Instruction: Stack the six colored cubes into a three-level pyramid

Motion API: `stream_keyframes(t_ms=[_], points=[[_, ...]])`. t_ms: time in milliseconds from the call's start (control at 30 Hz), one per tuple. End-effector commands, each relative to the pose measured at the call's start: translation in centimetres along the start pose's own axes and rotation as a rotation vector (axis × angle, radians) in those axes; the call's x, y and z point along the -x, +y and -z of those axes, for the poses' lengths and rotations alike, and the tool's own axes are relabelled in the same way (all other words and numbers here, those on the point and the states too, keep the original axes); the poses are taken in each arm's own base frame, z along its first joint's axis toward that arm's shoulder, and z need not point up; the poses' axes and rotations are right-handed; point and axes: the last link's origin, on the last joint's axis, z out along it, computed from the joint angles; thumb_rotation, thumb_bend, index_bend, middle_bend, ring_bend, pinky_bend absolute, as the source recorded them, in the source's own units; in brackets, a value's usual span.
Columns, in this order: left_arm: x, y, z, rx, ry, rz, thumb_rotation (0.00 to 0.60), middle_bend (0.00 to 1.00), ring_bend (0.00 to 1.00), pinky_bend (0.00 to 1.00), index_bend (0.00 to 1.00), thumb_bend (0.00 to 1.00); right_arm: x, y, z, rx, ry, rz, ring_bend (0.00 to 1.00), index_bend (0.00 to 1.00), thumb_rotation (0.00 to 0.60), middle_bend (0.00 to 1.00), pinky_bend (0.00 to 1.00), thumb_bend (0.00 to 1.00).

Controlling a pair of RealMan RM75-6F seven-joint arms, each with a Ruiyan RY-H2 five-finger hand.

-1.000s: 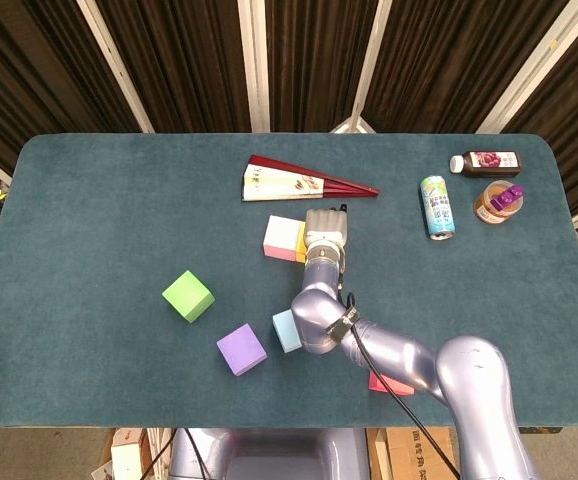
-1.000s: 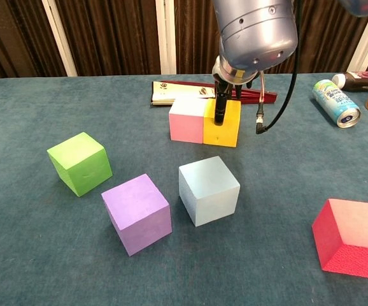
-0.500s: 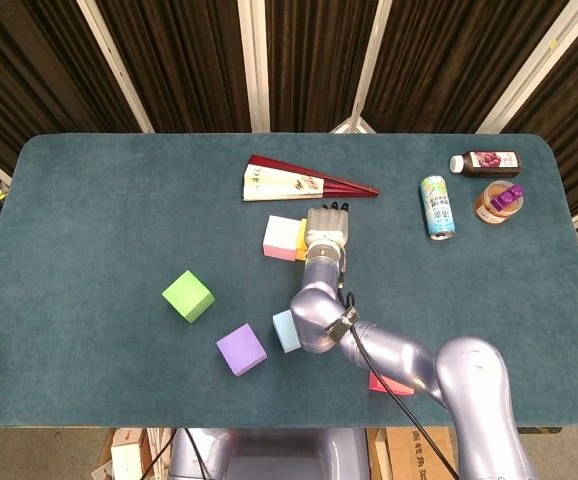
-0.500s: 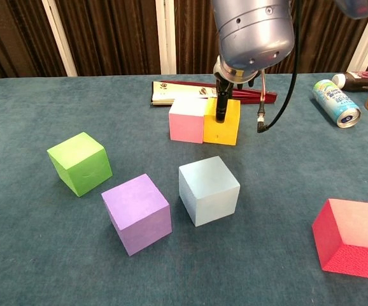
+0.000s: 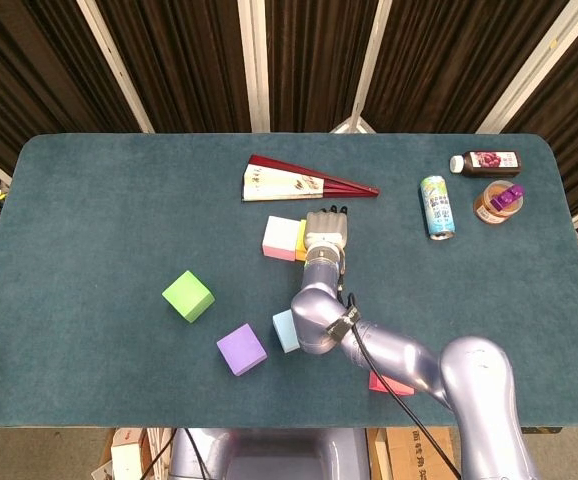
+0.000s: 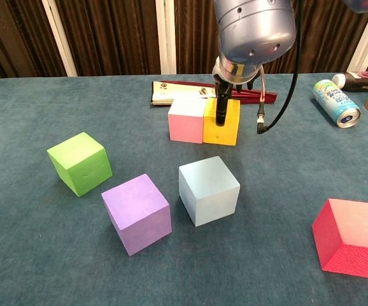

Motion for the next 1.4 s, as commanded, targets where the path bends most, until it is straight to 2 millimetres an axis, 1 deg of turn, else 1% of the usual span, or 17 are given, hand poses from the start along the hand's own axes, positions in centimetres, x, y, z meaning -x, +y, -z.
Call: stream_keyframes(t_ms=[33,67,100,167,467,633,800,933,1133,1233,1333,1400], points=[[0.0,0.0,0.0,0.000,0.000,0.000,0.600,0.00,0.00,0.00,0.09,0.29,-0.1,0.0,0.1,-0.003,0.000,-0.004,0.03,0.22,0.600,0.14,0.00,0.31],[0.0,0.0,0.0,0.000,0.000,0.000,0.600,0.00,0.00,0.00,0.09,0.29,-0.4,0.1,-0.1,-0.002,0.010,-0.006,0.03,0.21,0.600,0.14,0.00,0.31],[0.7,1.2,0.1,0.023,-0.029,0.021,0.600,0.00,0.00,0.00,0.09,0.29,-0.4,0.0,-0.2,-0.005,0.015,-0.010,0.03,0.21,0.600,0.13,0.00,0.31],[1.1,1.8,0.1,0.016,-0.029,0.023,0.600,0.00,0.00,0.00,0.09,0.29,-0.5,0.0,-0.2,-0.006,0.022,-0.016,0.03,0.21,0.600,0.13,0.00,0.31],[1.1,1.5,0.0,0.004,-0.026,0.018,0.600,0.00,0.00,0.00,0.09,0.29,-0.9,0.4,-0.5,0.014,0.038,-0.035,0.01,0.19,0.600,0.10,0.00,0.31],[1.0,1.4,0.0,0.001,-0.023,0.020,0.600,0.00,0.00,0.00,0.09,0.29,-1.0,0.5,0.1,0.009,0.010,-0.009,0.00,0.17,0.600,0.10,0.00,0.31],[0.8,1.4,-0.1,0.007,-0.010,0.033,0.600,0.00,0.00,0.00,0.09,0.29,-1.5,0.3,1.3,-0.019,-0.018,0.005,0.00,0.16,0.600,0.10,0.00,0.31],[0.2,0.8,-0.1,0.001,0.026,0.056,0.600,0.00,0.00,0.00,0.09,0.29,-2.1,0.4,2.4,-0.037,-0.019,0.002,0.00,0.16,0.600,0.10,0.00,0.31],[-0.4,0.2,-0.1,0.001,0.052,0.083,0.600,0.00,0.00,0.00,0.09,0.29,-3.1,1.1,4.1,-0.070,0.011,-0.020,0.00,0.16,0.600,0.10,0.00,0.31],[-0.4,0.1,-0.2,0.003,0.049,0.088,0.600,0.00,0.00,0.00,0.09,0.29,-3.7,2.0,5.3,-0.087,0.030,-0.035,0.00,0.16,0.600,0.10,0.00,0.31],[-0.4,0.3,-0.2,0.017,0.046,0.087,0.600,0.00,0.00,0.00,0.09,0.29,-4.2,3.4,6.4,-0.107,0.049,-0.058,0.00,0.16,0.600,0.10,0.00,0.31],[-0.4,0.4,-0.2,0.037,0.048,0.092,0.600,0.00,0.00,0.00,0.09,0.29,-4.5,5.1,7.5,-0.122,0.069,-0.078,0.00,0.15,0.600,0.10,0.00,0.31]])
